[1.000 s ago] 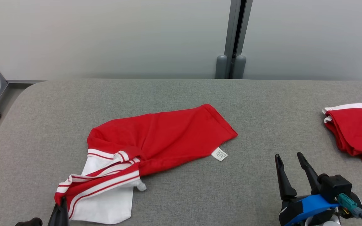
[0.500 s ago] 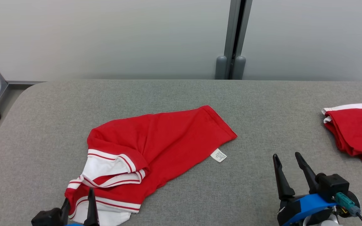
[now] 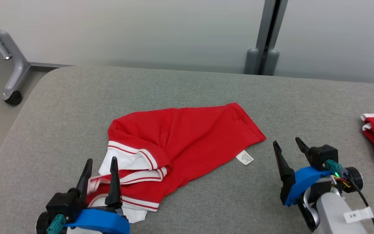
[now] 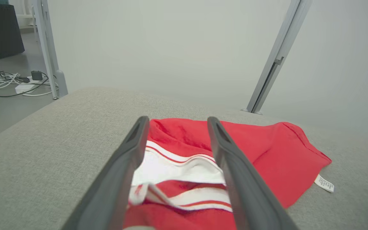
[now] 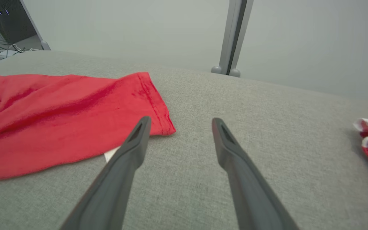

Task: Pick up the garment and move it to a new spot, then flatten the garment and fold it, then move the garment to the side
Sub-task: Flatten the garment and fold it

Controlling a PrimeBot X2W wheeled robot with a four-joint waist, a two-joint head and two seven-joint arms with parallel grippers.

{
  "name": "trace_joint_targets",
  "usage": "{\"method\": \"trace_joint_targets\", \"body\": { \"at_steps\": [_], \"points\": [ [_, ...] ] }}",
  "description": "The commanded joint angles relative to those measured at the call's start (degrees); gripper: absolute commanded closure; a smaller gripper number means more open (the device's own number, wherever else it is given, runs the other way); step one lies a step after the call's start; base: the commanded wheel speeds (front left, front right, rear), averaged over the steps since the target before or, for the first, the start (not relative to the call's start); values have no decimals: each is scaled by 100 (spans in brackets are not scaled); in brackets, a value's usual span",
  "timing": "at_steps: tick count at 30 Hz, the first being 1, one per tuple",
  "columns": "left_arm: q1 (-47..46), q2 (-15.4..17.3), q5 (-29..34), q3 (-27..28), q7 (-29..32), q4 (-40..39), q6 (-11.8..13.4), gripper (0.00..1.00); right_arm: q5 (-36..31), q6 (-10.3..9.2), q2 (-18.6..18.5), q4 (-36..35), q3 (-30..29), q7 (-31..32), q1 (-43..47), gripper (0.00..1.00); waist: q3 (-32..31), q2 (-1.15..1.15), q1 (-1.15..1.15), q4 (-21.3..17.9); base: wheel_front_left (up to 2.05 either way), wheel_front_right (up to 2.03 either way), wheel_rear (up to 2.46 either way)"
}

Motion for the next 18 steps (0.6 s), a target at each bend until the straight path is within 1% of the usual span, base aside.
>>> {"method": "trace_joint_targets", "body": {
  "at_steps": [1,6,11,14,18],
  "points": [
    [-107,-32,58,9,-21,-93,-17,0,-92,0,-13,142,-60,77,-192,0,128,0,0,151,0,0,0],
    [-167,-106,187,0,-46,-407,-58,0,-414,0,-12,798,-407,413,-816,0,300,0,0,439,0,0,0],
    [-187,-194,243,-53,-51,-414,-146,0,-748,0,-14,1420,-746,716,-1330,0,491,0,0,680,0,0,0],
    [-216,-278,267,-82,-49,-364,-193,0,-801,0,-15,1753,-910,849,-1604,0,614,0,0,779,0,0,0],
    [-281,-363,315,-5,-52,-300,-288,0,-834,0,-14,2162,-1057,989,-1887,0,754,0,0,818,0,0,0]
  ]
}}
